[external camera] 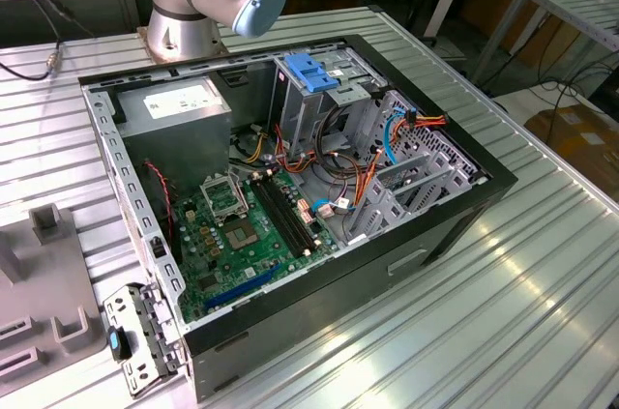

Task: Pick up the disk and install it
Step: 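Pick up the disk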

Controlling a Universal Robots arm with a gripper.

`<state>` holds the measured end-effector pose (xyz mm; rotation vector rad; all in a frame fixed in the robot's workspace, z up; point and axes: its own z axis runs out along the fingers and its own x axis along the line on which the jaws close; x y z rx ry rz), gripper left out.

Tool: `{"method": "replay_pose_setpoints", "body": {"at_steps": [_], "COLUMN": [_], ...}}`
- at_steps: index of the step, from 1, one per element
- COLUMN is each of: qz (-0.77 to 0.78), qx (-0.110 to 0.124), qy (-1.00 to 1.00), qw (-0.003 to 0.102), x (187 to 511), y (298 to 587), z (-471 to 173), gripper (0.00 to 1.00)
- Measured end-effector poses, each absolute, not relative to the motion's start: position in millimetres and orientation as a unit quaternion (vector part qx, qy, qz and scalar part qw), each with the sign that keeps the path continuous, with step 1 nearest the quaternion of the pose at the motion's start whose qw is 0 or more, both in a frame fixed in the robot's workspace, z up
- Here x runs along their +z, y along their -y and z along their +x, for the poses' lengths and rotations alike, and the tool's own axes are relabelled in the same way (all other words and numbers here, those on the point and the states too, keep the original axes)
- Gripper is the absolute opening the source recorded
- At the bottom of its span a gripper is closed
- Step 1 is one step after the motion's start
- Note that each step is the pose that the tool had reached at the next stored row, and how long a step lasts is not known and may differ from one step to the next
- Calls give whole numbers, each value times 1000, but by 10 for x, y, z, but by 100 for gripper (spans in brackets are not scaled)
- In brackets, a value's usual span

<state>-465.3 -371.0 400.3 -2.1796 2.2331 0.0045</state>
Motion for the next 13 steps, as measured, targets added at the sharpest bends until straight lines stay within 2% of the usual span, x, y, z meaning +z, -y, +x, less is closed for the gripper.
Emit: {"method": "replay_pose_setpoints", "body": {"at_steps": [13], "qz": [-698], "qx": [1], "qy": [-716], "qw": [11], "x": [4110], "y": [3710], "z": [-4653], "gripper": [37]}}
